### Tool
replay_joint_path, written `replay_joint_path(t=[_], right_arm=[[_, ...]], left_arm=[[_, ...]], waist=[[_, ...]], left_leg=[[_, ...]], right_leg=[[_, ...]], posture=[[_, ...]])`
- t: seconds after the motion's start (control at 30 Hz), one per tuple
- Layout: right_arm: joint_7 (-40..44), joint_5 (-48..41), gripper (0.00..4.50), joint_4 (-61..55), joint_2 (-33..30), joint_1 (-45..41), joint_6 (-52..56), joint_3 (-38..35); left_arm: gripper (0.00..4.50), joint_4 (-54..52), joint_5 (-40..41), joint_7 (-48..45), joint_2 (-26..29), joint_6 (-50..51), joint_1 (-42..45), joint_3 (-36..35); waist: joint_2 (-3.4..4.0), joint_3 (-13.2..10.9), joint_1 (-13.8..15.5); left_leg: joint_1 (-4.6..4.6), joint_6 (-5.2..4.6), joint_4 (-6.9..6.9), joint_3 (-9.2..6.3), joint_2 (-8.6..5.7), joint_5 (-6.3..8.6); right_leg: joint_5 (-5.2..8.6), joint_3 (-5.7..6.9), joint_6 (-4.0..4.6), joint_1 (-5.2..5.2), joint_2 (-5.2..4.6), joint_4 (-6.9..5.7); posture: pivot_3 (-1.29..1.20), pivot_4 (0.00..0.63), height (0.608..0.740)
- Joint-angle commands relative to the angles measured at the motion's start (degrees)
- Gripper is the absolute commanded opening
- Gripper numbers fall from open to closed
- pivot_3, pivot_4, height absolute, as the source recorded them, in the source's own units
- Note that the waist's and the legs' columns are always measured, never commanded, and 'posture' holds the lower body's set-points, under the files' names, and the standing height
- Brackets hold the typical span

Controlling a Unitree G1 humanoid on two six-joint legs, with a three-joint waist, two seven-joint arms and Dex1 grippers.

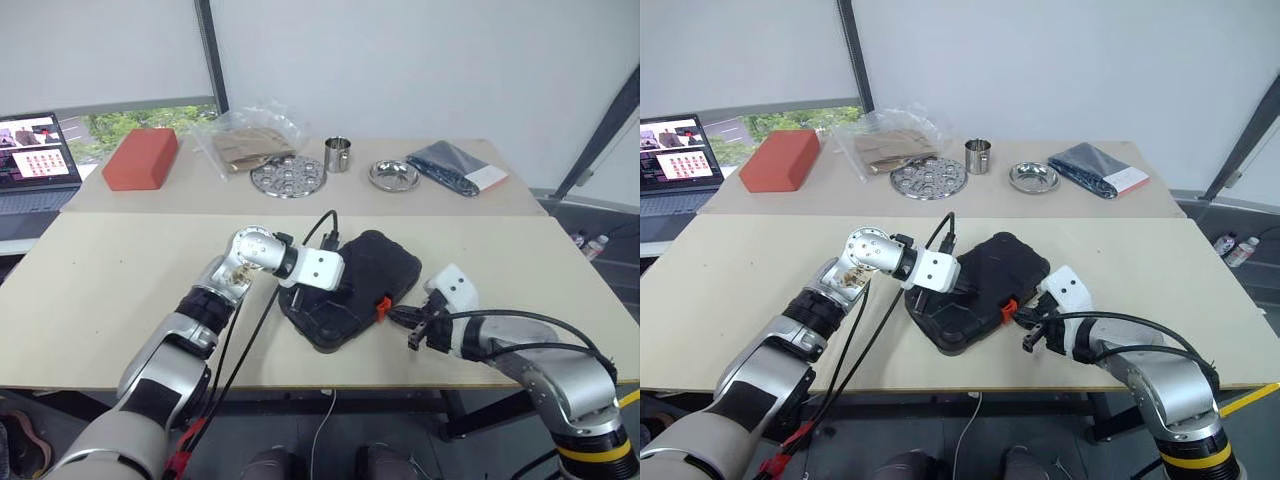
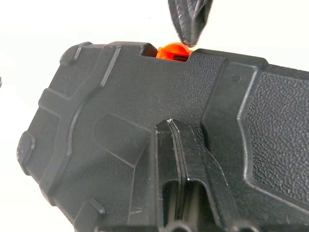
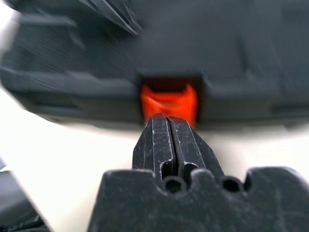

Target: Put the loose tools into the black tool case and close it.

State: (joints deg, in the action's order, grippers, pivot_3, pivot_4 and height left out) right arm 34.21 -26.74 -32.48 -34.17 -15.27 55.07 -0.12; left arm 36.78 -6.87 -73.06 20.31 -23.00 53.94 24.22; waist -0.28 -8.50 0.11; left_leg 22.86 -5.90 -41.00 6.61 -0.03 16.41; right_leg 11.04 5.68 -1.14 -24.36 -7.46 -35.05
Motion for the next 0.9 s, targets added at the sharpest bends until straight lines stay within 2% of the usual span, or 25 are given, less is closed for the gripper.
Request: replay_joint_path(t=[0.03,0.17,0.27,0.3,0.4,0.5,0.57,0.6,0.63,0.73,0.9], right_arm=[[-0.3,0.0,0.0,-1.8,-0.4,-0.9,-2.2,-0.2],[1.8,-2.1,0.0,-4.5,-3.2,2.1,-1.8,-3.5],[9.5,-7.6,0.82,-7.3,-9.2,7.8,-2.4,-12.1],[11.3,-8.6,1.19,-7.6,-10.7,9.2,-3.0,-13.8],[20.1,-12.0,2.27,-5.1,-16.8,13.9,-5.2,-21.5],[28.8,-13.4,3.19,1.8,-23.4,15.3,-6.8,-27.6],[34.1,-14.0,3.97,6.1,-27.2,15.7,-8.1,-30.0],[37.3,-14.0,4.21,8.9,-29.2,15.6,-9.0,-30.9],[40.1,-13.7,4.45,11.6,-31.1,15.3,-10.0,-31.4],[44.5,-12.1,4.45,17.6,-34.2,13.5,-14.5,-30.6],[45.7,-11.5,4.45,21.5,-34.2,9.2,-18.0,-26.4]], left_arm=[[0.02,3.9,-5.1,-1.8,-0.5,0.3,-3.8,5.7],[0.02,4.5,-2.9,-1.2,0.3,4.1,-3.3,2.4],[0.77,0.5,5.8,-4.5,4.7,16.9,-4.2,-5.6],[1.17,-1.0,7.2,-5.2,6.0,19.2,-4.6,-6.8],[2.3,-10.5,13.5,-8.9,14.3,29.8,-8.7,-12.1],[3.29,-22.5,23.6,-13.9,25.8,44.6,-15.1,-20.2],[4.09,-29.2,29.1,-15.2,31.8,52.8,-19.1,-24.7],[4.37,-31.8,31.3,-15.6,34.7,56.2,-21.6,-27.3],[4.5,-34.0,33.2,-15.9,37.4,58.8,-24.4,-30.2],[4.5,-38.5,36.2,-14.1,41.2,62.0,-31.2,-36.1],[4.5,-41.6,35.9,-9.8,40.0,59.5,-35.4,-37.3]], waist=[[-0.02,0.1,0.6],[-0.09,0.2,1.2],[-0.13,0.2,1.0],[-0.14,0.2,0.5],[-0.13,0.1,-1.1],[-0.02,-0.1,-1.4],[-0.07,-0.4,-1.0],[-0.12,-0.6,-0.8],[-0.12,-0.7,-0.5],[-0.08,-0.7,0.5],[0.0,-0.8,1.3]], left_leg=[[-0.02,-0.02,0.05,0.0,-0.01,0.01],[0.0,-0.27,0.05,-0.06,-0.07,0.12],[0.17,-0.38,0.02,0.02,-0.09,0.06],[0.25,-0.42,0.0,0.0,-0.08,0.05],[0.18,-0.29,0.1,0.03,0.01,0.09],[0.01,0.1,0.29,0.04,0.18,-0.03],[0.12,0.29,0.3,0.05,0.28,-0.09],[0.19,0.39,0.28,0.02,0.31,-0.15],[0.46,0.45,0.23,0.02,0.33,-0.17],[0.63,0.47,0.2,0.0,0.26,-0.18],[0.61,0.83,0.24,-0.03,-0.05,0.13]], right_leg=[[0.0,0.04,-0.01,-0.01,-0.01,0.06],[-0.1,0.16,0.24,0.04,-0.06,0.13],[-0.11,0.16,0.21,0.09,-0.08,0.17],[-0.11,0.16,0.21,0.05,-0.08,0.18],[-0.04,0.17,0.22,-0.03,0.1,0.12],[0.18,0.14,0.14,-0.02,0.25,0.07],[0.29,0.03,0.12,-0.16,0.38,0.05],[0.32,0.04,0.14,-0.2,0.39,0.04],[0.33,0.0,0.14,-0.46,0.39,0.05],[0.22,-0.06,0.32,-0.69,0.27,0.07],[0.26,-0.02,0.27,-0.7,-0.06,0.11]], posture=[[0.0,0.15,0.734],[0.0,0.15,0.734],[0.0,0.15,0.734],[0.0,0.15,0.734],[0.0,0.15,0.734],[0.0,0.15,0.734],[0.0,0.15,0.734],[0.0,0.15,0.734],[0.0,0.15,0.734],[0.0,0.15,0.734],[0.0,0.15,0.734]])
